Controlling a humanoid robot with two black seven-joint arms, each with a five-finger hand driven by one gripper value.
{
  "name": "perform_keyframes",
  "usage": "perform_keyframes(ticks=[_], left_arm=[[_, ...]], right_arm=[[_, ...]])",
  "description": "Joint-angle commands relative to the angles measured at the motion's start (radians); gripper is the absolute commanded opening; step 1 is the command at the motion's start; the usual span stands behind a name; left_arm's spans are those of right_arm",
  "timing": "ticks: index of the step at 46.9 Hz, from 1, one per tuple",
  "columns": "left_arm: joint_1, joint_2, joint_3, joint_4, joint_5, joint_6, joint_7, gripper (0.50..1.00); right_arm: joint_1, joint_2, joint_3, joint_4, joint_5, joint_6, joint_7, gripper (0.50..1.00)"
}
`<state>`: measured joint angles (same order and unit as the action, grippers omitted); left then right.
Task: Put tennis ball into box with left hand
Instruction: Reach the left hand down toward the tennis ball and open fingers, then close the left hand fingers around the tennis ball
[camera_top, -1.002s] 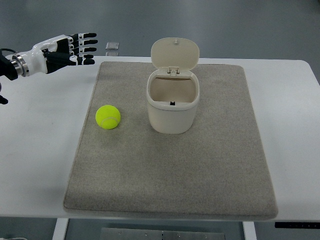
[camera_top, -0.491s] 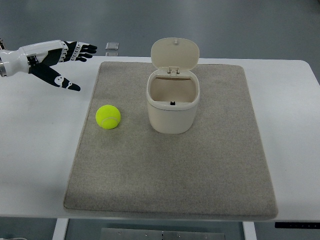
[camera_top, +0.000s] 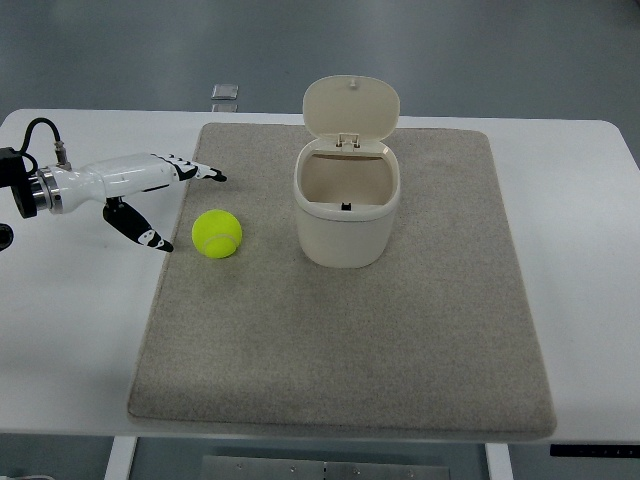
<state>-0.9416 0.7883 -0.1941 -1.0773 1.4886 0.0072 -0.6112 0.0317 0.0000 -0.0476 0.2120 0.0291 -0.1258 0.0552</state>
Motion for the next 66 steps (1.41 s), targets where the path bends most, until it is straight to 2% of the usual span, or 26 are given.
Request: perform_keyframes(ticks=[1, 17, 19, 22, 24, 27, 29, 33, 50, 56, 66], left_arm=[[-0.006, -0.023, 0.002, 0.000, 0.018, 0.000, 0.000, 0.979], [-0.042, -0.057, 0.002, 0.000, 0.127, 0.005, 0.000, 0.966], [-0.043, -0.063, 0.002, 0.000, 0.134, 0.005, 0.000, 0.945], [-0.046, -0.066, 0.002, 0.000, 0.139, 0.005, 0.000, 0.939], [-0.048, -0.066, 0.004, 0.000, 0.142, 0.005, 0.000, 0.900], [-0.048, -0.067, 0.004, 0.000, 0.156, 0.004, 0.000, 0.881], [-0.048, -0.067, 0.004, 0.000, 0.173, 0.004, 0.000, 0.842], [-0.048, -0.067, 0.004, 0.000, 0.206, 0.004, 0.000, 0.823], [-0.046, -0.069, 0.005, 0.000, 0.214, 0.002, 0.000, 0.814], [-0.045, -0.069, 0.005, 0.005, 0.214, 0.002, 0.000, 0.769], [-0.045, -0.070, 0.005, 0.007, 0.216, 0.000, 0.000, 0.621]], right_arm=[[0.001, 0.000, 0.000, 0.000, 0.000, 0.000, 0.000, 0.901], [0.001, 0.000, 0.000, 0.000, 0.000, 0.000, 0.000, 0.901], [0.001, 0.000, 0.000, 0.000, 0.000, 0.000, 0.000, 0.901], [0.001, 0.000, 0.000, 0.000, 0.000, 0.000, 0.000, 0.901], [0.001, 0.000, 0.000, 0.000, 0.000, 0.000, 0.000, 0.901], [0.001, 0.000, 0.000, 0.000, 0.000, 0.000, 0.000, 0.901], [0.001, 0.000, 0.000, 0.000, 0.000, 0.000, 0.000, 0.901], [0.001, 0.000, 0.000, 0.000, 0.000, 0.000, 0.000, 0.901], [0.001, 0.000, 0.000, 0.000, 0.000, 0.000, 0.000, 0.901], [0.001, 0.000, 0.000, 0.000, 0.000, 0.000, 0.000, 0.901], [0.001, 0.000, 0.000, 0.000, 0.000, 0.000, 0.000, 0.901]])
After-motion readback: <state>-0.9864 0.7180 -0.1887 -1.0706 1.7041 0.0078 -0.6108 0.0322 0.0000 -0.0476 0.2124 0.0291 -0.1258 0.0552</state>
